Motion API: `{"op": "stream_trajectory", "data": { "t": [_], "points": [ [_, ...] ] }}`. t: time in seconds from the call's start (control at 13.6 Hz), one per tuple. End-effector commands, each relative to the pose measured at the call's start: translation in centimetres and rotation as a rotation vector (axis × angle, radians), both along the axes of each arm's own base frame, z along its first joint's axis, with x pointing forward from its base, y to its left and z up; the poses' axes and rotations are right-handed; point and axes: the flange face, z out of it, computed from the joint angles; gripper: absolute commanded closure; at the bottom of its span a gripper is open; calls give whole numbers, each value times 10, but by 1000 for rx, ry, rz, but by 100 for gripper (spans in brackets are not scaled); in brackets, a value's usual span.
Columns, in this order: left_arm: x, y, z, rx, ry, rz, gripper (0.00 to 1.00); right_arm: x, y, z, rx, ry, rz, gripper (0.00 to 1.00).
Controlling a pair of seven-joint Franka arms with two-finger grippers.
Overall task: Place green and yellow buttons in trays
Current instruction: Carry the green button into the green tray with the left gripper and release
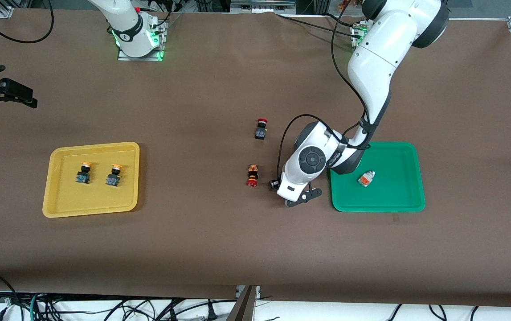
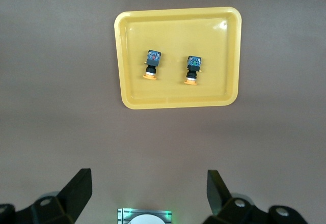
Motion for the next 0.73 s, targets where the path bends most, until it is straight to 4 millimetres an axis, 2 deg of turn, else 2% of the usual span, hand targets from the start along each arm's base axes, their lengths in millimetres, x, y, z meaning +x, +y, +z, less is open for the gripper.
{"op": "stream_trajectory", "data": {
  "t": [0.0, 0.15, 0.29, 0.51, 0.66],
  "points": [
    [2, -1, -2, -3, -7, -4, 75, -2, -2, 4, -7, -5, -4, 0],
    [6, 3, 8, 5, -23, -13, 88, -2, -2, 4, -8, -5, -4, 0],
    [21, 26, 41, 30, -62, -68, 98, -2, -4, 4, -7, -5, -7, 0],
    [31, 67, 100, 60, -23, -160, 97, -1, 0, 3, -7, -8, -1, 0],
    [34, 111, 133, 75, 5, -216, 95, 0, 4, 3, -7, -8, 4, 0]
  ]
}}
